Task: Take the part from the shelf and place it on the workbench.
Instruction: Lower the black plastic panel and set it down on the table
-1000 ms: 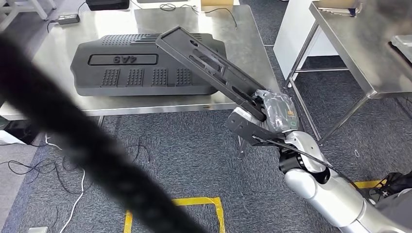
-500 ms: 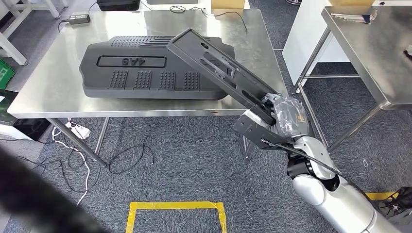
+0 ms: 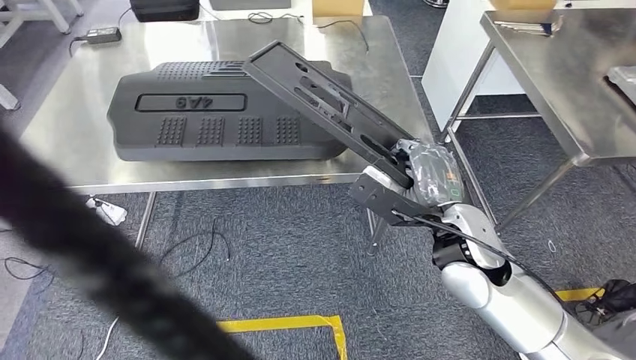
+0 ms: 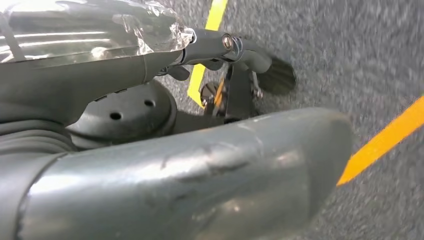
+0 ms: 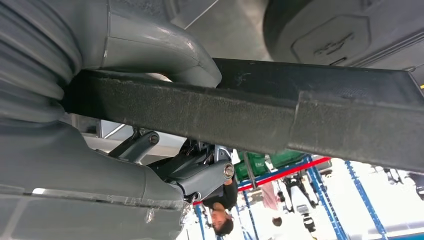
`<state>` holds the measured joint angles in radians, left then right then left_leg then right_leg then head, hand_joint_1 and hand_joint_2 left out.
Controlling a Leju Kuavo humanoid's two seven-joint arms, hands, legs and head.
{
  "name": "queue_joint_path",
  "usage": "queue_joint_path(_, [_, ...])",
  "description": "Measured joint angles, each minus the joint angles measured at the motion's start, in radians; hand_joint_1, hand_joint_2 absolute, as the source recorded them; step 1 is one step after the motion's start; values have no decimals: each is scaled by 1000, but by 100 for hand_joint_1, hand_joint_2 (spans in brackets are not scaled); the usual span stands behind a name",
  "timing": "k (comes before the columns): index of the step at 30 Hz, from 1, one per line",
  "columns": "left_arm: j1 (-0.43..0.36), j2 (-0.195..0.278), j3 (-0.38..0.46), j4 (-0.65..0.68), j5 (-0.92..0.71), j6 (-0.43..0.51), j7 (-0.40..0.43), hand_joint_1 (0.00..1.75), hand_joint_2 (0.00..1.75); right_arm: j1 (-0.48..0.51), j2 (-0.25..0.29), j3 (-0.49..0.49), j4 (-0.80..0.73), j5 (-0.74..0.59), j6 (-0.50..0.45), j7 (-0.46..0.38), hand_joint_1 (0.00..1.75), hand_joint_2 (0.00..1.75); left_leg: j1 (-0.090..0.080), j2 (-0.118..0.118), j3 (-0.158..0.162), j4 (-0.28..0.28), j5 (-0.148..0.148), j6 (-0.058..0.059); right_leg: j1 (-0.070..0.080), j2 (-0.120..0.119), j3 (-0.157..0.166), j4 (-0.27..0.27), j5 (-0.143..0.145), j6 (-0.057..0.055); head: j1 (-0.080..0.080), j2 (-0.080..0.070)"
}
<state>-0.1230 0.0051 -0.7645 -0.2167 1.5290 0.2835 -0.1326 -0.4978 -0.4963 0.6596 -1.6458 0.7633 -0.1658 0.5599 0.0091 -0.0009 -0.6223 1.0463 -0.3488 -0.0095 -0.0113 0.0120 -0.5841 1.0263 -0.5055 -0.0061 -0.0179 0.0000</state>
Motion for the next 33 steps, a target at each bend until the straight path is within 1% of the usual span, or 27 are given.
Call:
queue_joint_path(2, [0, -1, 0, 0, 0, 0, -2, 0, 0, 0, 0, 0, 0, 0, 0, 0, 175, 175, 1, 0, 11, -10, 1, 14, -3, -3, -6, 23, -16, 10, 8, 0])
queue_joint_path(3, [-1, -1, 0, 0, 0, 0, -2, 0, 0, -1, 0, 0, 0, 0, 0, 0, 175, 175, 2, 1, 17, -15, 2, 20, -3, -5, -23, 60, -35, 13, 13, 0])
queue_joint_path(4, [-1, -1, 0, 0, 0, 0, -3, 0, 0, -1, 0, 0, 0, 0, 0, 0, 175, 175, 1, 1, 21, -16, 0, 24, -3, -7, -51, 118, -61, 14, 20, 0])
queue_joint_path(5, [-2, -1, 0, 0, 0, 0, -3, 0, 0, 0, 0, 0, 0, 0, 0, 0, 175, 175, -1, 1, 24, -16, -2, 28, -3, -7, -89, 186, -86, 15, 27, 0])
queue_joint_path(6, [-2, -2, 0, 0, 0, 0, -3, 0, 0, 2, 0, 0, 0, 0, 0, 0, 175, 175, -3, 1, 27, -16, -6, 31, -3, -7, -126, 246, -101, 15, 31, 0])
queue_joint_path(7, [-1, -2, 0, 0, 0, 0, -3, 0, 0, 4, 0, 0, 0, 0, 1, 0, 175, 175, -5, 0, 31, -16, -9, 33, -3, -7, -151, 280, -100, 14, 35, 0])
queue_joint_path(8, [-1, -2, 0, 0, 0, 0, -3, 0, 0, 4, 0, 0, 0, 0, 1, 0, 175, 175, -7, 0, 36, -15, -14, 33, -2, -7, -160, 278, -79, 12, 37, 0])
queue_joint_path(9, [-1, -2, 0, 0, -1, 0, -3, 0, 0, 4, 0, 0, 0, 0, 1, 0, 175, 175, -9, -1, 44, -15, -20, 33, -1, -7, -149, 234, -39, 8, 39, 0])
queue_joint_path(10, [-1, -2, 0, 0, -1, 0, -3, 0, 0, 4, 0, 0, 0, 0, 1, 0, 175, 175, -10, -2, 52, -15, -27, 32, 1, -8, -124, 164, 6, 3, 42, 0])
queue_joint_path(11, [-2, -3, 0, 0, -1, 0, -4, 0, 0, 3, 0, 0, 0, 0, 2, 0, 175, 175, -12, -2, 59, -15, -33, 29, 5, -10, -98, 101, 40, -3, 42, 0])
queue_joint_path(12, [-3, -4, 0, 0, -1, 0, -4, 0, 0, 1, 1, 1, 0, 0, 3, 0, 175, 175, -12, -3, 63, -14, -38, 26, 9, -11, -76, 48, 58, -9, 44, 0])
queue_joint_path(13, [-4, -4, 0, 0, -2, 1, -3, 0, 0, 0, 1, 1, 0, 0, 3, 0, 175, 175, -13, -3, 64, -14, -42, 21, 13, -12, -64, 21, 60, -14, 46, 0])
queue_joint_path(15, [-6, -5, 0, 0, -2, 2, -3, 0, 0, -4, 1, 1, 0, 0, 4, 0, 175, 175, -12, -3, 65, -16, -47, 12, 17, -11, -56, 6, 49, -20, 47, 0])
queue_joint_path(17, [-9, -5, 0, 0, -1, 3, -2, 0, 0, -5, 2, 1, 0, 0, 4, 0, 175, 175, -12, -2, 70, -5, -58, 0, 10, -11, -43, -4, 46, -26, 45, 0])
queue_joint_path(18, [-10, -5, 0, 0, -1, 3, -2, 0, 0, -8, 3, 1, 0, 0, 4, -1, 175, 175, -12, -2, 60, 24, -73, -6, 6, -12, -35, -10, 44, -30, 42, 0])
queue_joint_path(19, [-11, -5, 0, 0, 0, 3, -2, 0, 0, -11, 5, 2, 0, 0, 4, -1, 175, 175, -9, -3, 38, 74, -94, -12, 3, -14, -27, -14, 42, -33, 37, 0])
queue_joint_path(21, [-11, -5, 0, 0, 0, 3, -2, 0, 0, -16, 9, 4, 0, -1, 4, -1, 175, 175, -2, -2, -39, 205, -141, -21, 3, -14, -19, -14, 34, -38, 26, 0])
queue_joint_path(22, [-10, -5, 0, 0, 0, 3, -2, 0, 0, -16, 11, 5, 0, -1, 4, -2, 175, 175, 2, -2, -73, 251, -148, -24, 2, -13, -15, -14, 29, -38, 23, 0])
queue_joint_path(23, [-10, -5, 0, 0, 0, 4, -2, 0, 0, -16, 13, 8, 0, -1, 4, -2, 175, 175, 5, -2, -92, 265, -136, -27, 1, -12, -9, -13, 24, -36, 20, 0])
queue_joint_path(24, [-9, -5, 0, 0, 0, 4, -2, 0, 0, -16, 15, 11, 0, -2, 4, -2, 175, 175, 8, -2, -91, 240, -103, -30, 0, -10, -2, -12, 18, -33, 16, 0])
queue_joint_path(26, [-9, -5, 0, 0, 0, 7, -2, 0, 0, -17, 17, 15, 0, -2, 4, -2, 175, 175, 13, -3, -52, 116, -16, -31, -3, -8, 13, -8, 4, -25, 10, 0])
queue_joint_path(27, [-9, -5, 0, 0, 0, 8, -2, 0, 0, -17, 18, 16, 0, -2, 4, -2, 175, 175, 13, -3, -32, 59, 11, -29, -2, -7, 17, -5, -4, -19, 6, 0])
queue_joint_path(28, [-8, -5, 0, 0, 0, 9, -2, 0, 0, -18, 18, 16, 0, -2, 4, -2, 175, 175, 11, -4, -20, 23, 23, -25, -1, -6, 19, -3, -9, -13, 5, 0])
queue_joint_path(29, [-8, -5, 0, -1, 0, 9, -2, 0, 0, -18, 18, 17, 0, -2, 4, -2, 175, 175, 10, -5, -17, 9, 22, -19, 0, -5, 20, -3, -12, -7, 5, 0])
queue_joint_path(31, [-8, -5, 0, -1, 0, 9, -2, 0, 0, -19, 19, 18, 0, -2, 3, -2, 175, 175, 8, -5, -14, 3, 18, -4, -2, -4, 23, -7, -16, 5, 9, 0])
queue_joint_path(32, [-8, -5, 0, -1, 0, 9, -2, 0, 0, -19, 19, 18, 0, -3, 2, -2, 175, 175, 8, -5, -10, -2, 17, 3, -3, -6, 23, -1, -22, 10, 12, 0])
queue_joint_path(33, [-9, -5, 0, -1, 1, 9, -2, 0, 0, -20, 19, 18, 0, -3, 2, -2, 175, 175, 9, -4, -5, -6, 16, 10, -5, -7, 14, 20, -34, 15, 15, 0])
